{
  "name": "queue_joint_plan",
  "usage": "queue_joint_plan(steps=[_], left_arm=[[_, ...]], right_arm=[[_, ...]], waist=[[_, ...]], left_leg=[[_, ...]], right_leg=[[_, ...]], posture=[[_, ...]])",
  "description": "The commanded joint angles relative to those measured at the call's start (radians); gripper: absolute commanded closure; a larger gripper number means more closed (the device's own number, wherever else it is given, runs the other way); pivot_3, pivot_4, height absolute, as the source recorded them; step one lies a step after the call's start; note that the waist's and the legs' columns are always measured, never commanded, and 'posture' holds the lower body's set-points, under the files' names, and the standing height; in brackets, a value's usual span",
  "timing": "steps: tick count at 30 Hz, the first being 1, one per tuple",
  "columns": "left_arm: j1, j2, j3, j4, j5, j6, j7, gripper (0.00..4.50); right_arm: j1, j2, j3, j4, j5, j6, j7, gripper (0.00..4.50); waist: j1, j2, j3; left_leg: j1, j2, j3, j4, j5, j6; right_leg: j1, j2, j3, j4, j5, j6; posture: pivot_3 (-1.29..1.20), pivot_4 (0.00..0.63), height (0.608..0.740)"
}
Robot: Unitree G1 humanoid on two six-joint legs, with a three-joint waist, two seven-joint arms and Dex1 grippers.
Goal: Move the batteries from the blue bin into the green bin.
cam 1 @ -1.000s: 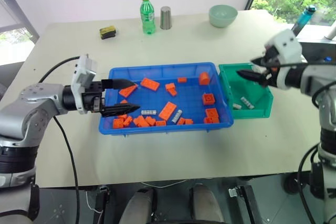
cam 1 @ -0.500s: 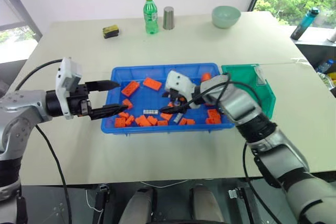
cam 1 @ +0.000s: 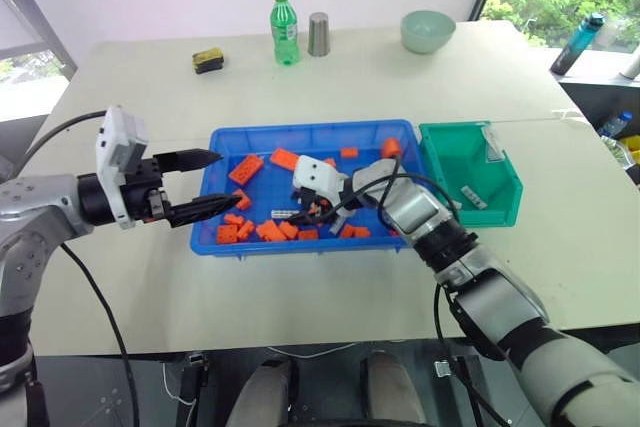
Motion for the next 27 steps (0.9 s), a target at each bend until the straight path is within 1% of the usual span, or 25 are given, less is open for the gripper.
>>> queue_joint_plan(steps=[1, 2, 4, 6, 8, 12, 14, 17, 19, 22, 24, 25, 27], left_arm=[[-0.021, 0.011, 0.013, -0.014, -0.006, -0.014, -0.001, 0.00], [-0.024, 0.009, 0.006, -0.011, -0.003, -0.018, -0.004, 0.00], [-0.030, 0.001, -0.012, -0.002, 0.007, -0.028, -0.010, 0.00], [-0.043, -0.010, -0.034, 0.011, 0.013, -0.038, -0.018, 0.00], [-0.060, -0.022, -0.060, 0.024, 0.019, -0.050, -0.028, 0.00], [-0.093, -0.054, -0.111, 0.057, 0.036, -0.075, -0.050, 0.00], [-0.111, -0.072, -0.138, 0.078, 0.051, -0.090, -0.063, 0.00], [-0.138, -0.091, -0.169, 0.109, 0.067, -0.106, -0.084, 0.00], [-0.159, -0.101, -0.186, 0.129, 0.077, -0.115, -0.100, 0.00], [-0.188, -0.112, -0.204, 0.156, 0.092, -0.124, -0.118, 0.00], [-0.202, -0.117, -0.211, 0.170, 0.099, -0.129, -0.127, 0.00], [-0.207, -0.118, -0.213, 0.174, 0.101, -0.130, -0.131, 0.00], [-0.213, -0.119, -0.214, 0.181, 0.106, -0.131, -0.137, 0.00]], right_arm=[[0.009, 0.003, -0.032, -0.050, 0.009, 0.022, 0.006, 4.35], [0.011, -0.001, -0.046, -0.070, 0.014, 0.039, 0.001, 4.43], [0.015, -0.014, -0.086, -0.126, 0.031, 0.086, -0.013, 4.42], [0.010, -0.041, -0.160, -0.210, 0.067, 0.170, -0.034, 4.42], [-0.001, -0.087, -0.255, -0.302, 0.103, 0.276, -0.063, 4.42], [-0.004, -0.237, -0.455, -0.484, 0.173, 0.513, -0.111, 4.42], [0.035, -0.340, -0.524, -0.554, 0.183, 0.581, -0.121, 4.42], [0.126, -0.480, -0.590, -0.630, 0.183, 0.633, -0.135, 4.42], [0.191, -0.541, -0.640, -0.666, 0.195, 0.669, -0.149, 4.42], [0.285, -0.591, -0.692, -0.693, 0.205, 0.685, -0.176, 4.42], [0.325, -0.598, -0.712, -0.689, 0.208, 0.686, -0.206, 3.36], [0.339, -0.599, -0.711, -0.683, 0.207, 0.675, -0.217, 3.02], [0.346, -0.600, -0.694, -0.669, 0.201, 0.646, -0.235, 2.08]], waist=[[0.000, 0.000, 0.000], [0.001, 0.000, 0.000], [0.001, 0.000, 0.000], [0.003, 0.000, 0.000], [0.005, 0.000, 0.000], [0.014, 0.000, 0.000], [0.015, 0.000, 0.000], [0.023, 0.000, 0.000], [0.025, 0.000, 0.000], [0.023, 0.000, 0.000], [0.020, 0.000, 0.000], [0.020, 0.000, 0.000], [0.018, 0.000, 0.000]], left_leg=[[0.000, 0.000, 0.000, 0.000, 0.000, 0.000], [0.000, 0.000, 0.000, 0.000, 0.000, 0.000], [0.000, 0.000, 0.000, 0.000, 0.000, 0.000], [0.000, 0.000, 0.000, 0.000, 0.000, 0.000], [0.000, 0.000, 0.000, 0.000, 0.000, 0.000], [0.000, -0.002, -0.001, 0.001, 0.000, 0.000], [0.000, -0.002, -0.001, 0.000, 0.000, 0.000], [0.000, -0.002, 0.000, 0.000, 0.000, 0.001], [0.000, -0.002, 0.002, 0.000, 0.000, 0.001], [0.000, -0.001, 0.004, 0.000, 0.000, 0.001], [0.000, -0.001, 0.005, 0.000, 0.000, 0.001], [0.000, -0.001, 0.005, 0.000, 0.000, 0.001], [0.000, -0.001, 0.005, 0.000, 0.000, 0.001]], right_leg=[[0.000, 0.000, 0.000, 0.000, 0.000, 0.000], [0.000, 0.000, 0.000, 0.000, 0.000, 0.000], [0.000, 0.000, 0.000, 0.000, 0.000, 0.000], [0.000, 0.000, 0.000, 0.000, 0.000, 0.000], [0.000, 0.000, 0.000, 0.000, 0.000, 0.000], [0.001, -0.001, 0.000, 0.000, 0.000, 0.000], [0.001, -0.001, 0.000, 0.000, 0.000, 0.000], [0.001, -0.002, 0.000, -0.001, 0.000, 0.000], [0.001, -0.002, 0.000, -0.001, 0.000, 0.000], [0.000, -0.002, 0.001, -0.001, 0.000, 0.000], [0.000, -0.002, 0.001, -0.001, 0.000, 0.000], [0.000, -0.002, 0.001, -0.001, 0.000, 0.000], [0.000, -0.002, 0.001, -0.001, 0.000, 0.000]], posture=[[0.00, 0.150, 0.727], [0.00, 0.150, 0.727], [0.00, 0.150, 0.727], [0.00, 0.150, 0.727], [0.00, 0.150, 0.727], [0.00, 0.150, 0.727], [0.00, 0.150, 0.727], [0.00, 0.150, 0.727], [0.00, 0.150, 0.727], [0.00, 0.150, 0.727], [0.00, 0.150, 0.727], [0.00, 0.150, 0.727], [0.00, 0.150, 0.727]])
